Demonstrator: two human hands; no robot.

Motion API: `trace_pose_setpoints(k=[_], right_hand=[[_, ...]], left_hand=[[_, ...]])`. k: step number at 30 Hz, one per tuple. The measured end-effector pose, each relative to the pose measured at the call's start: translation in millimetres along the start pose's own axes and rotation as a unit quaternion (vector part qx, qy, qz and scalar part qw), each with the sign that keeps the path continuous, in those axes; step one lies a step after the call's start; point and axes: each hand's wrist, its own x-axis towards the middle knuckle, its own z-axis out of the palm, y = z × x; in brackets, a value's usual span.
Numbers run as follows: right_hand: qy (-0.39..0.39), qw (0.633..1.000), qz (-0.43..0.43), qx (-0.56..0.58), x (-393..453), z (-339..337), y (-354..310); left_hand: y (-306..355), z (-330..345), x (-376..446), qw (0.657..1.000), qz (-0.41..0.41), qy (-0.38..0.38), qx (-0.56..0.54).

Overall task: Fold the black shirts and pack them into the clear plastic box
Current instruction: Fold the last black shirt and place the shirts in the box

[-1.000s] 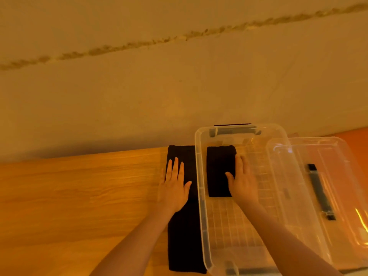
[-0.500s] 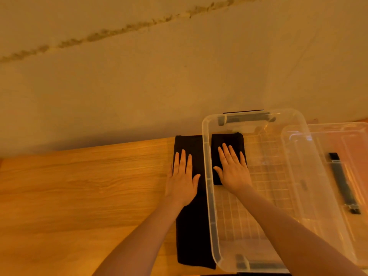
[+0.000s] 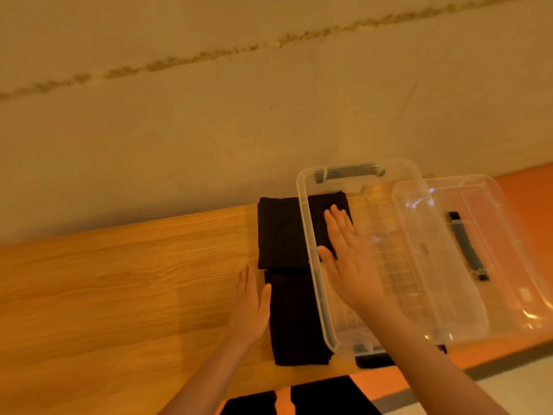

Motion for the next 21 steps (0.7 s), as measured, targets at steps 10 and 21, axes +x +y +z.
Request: trace_pose_setpoints(k=[10, 21], right_hand=[[-0.147, 0.979, 0.094, -0.105, -103.9, 113.3, -50.7], [-0.156, 0.972, 0.172, -0.029, -120.0, 121.8, -30.1]], left_hand=[[-10.5, 1.4, -25.6, 0.945, -0.093, -0.093, -0.299], [2.9, 29.4, -8.3, 0.896, -0.203, -0.109, -0.38]])
